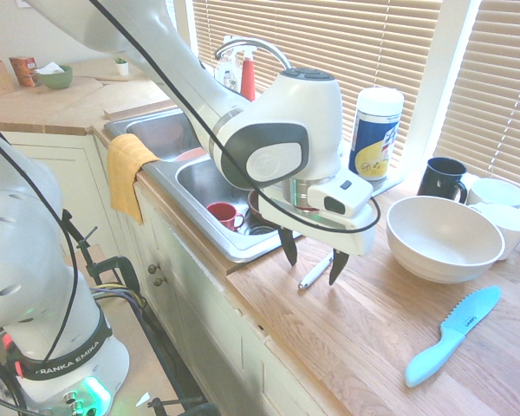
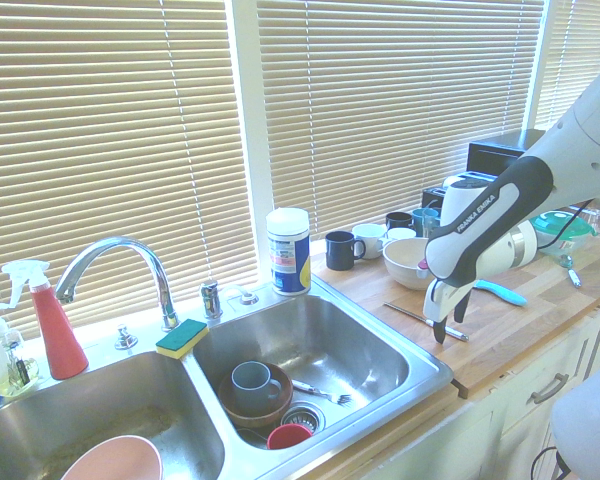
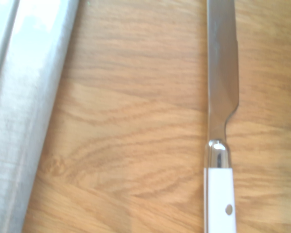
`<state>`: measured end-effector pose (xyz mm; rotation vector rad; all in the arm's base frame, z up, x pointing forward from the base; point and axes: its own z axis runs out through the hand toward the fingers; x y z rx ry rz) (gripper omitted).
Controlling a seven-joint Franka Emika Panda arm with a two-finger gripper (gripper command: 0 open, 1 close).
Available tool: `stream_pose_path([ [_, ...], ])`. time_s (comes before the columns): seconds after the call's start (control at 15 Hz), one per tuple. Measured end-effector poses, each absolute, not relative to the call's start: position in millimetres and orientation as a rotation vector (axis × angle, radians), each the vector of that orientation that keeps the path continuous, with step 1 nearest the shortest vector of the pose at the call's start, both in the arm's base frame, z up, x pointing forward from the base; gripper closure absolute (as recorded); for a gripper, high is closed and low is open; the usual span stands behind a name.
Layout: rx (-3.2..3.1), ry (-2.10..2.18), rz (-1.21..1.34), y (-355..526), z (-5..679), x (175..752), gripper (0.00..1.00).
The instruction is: Put the knife into the sink
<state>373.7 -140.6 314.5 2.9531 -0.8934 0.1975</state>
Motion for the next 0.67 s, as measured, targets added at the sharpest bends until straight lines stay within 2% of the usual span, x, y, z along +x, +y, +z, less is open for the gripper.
stream_pose_path([
  [0.33, 2.969, -0.929, 0.182, -135.8, 313.3, 374.4, 0.00],
  [0.4, 2.972, -0.946, 0.172, -135.1, 312.6, 374.0, 1.00],
  [0.67, 2.976, -0.965, 0.168, -134.5, 312.6, 374.2, 1.00],
])
